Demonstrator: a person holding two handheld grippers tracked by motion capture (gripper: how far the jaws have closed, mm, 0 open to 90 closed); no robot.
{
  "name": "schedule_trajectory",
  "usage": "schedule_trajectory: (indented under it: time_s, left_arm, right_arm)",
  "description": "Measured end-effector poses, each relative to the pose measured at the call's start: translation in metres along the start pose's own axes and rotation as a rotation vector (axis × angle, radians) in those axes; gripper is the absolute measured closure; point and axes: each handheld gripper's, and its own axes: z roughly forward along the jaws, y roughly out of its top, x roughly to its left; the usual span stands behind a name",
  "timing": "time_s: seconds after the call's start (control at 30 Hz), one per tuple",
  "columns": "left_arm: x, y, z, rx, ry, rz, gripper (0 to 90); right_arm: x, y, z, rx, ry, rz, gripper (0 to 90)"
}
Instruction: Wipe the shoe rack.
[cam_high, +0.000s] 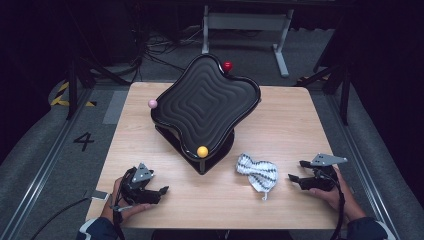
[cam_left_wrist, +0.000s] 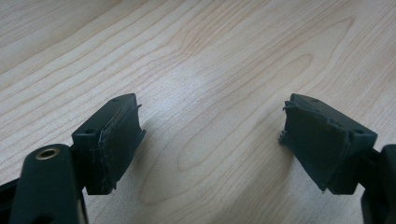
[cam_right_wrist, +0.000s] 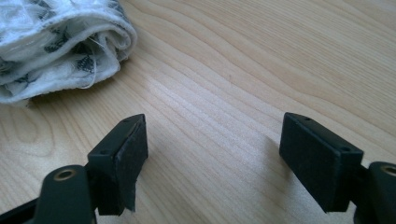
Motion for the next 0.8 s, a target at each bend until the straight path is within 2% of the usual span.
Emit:
schedule_trajectory:
  time_s: [0.17, 0.23, 0.37, 0.47, 0.8]
  left_arm:
    - [0.0013, 0.0005, 0.0009, 0.001, 0.008, 0.004, 17.6]
    - [0.0008, 0.0005, 0.0013, -0.003, 0.008, -0.009, 17.4]
    - [0.0027, 0.0012, 0.0012, 0.001, 0.019, -0.001, 17.0]
    - [0.0022, 0.0009, 0.0015, 0.0, 0.019, -0.014, 16.4]
    - [0.0037, 0.0014, 0.0017, 0.0, 0.042, -0.02, 15.5]
  right_arm:
    - [-0.0002, 0.0004, 0.0007, 0.0, 0.001, -0.001, 23.0]
    - [-0.0003, 0.0007, 0.0008, 0.001, 0.002, -0.002, 22.7]
    - [-0.0003, 0.0007, 0.0009, 0.001, 0.002, -0.002, 22.6]
    - [-0.0004, 0.001, 0.0012, 0.003, 0.003, -0.002, 21.9]
    - [-0.0006, 0.0022, 0.0033, 0.015, -0.015, 0.012, 15.0]
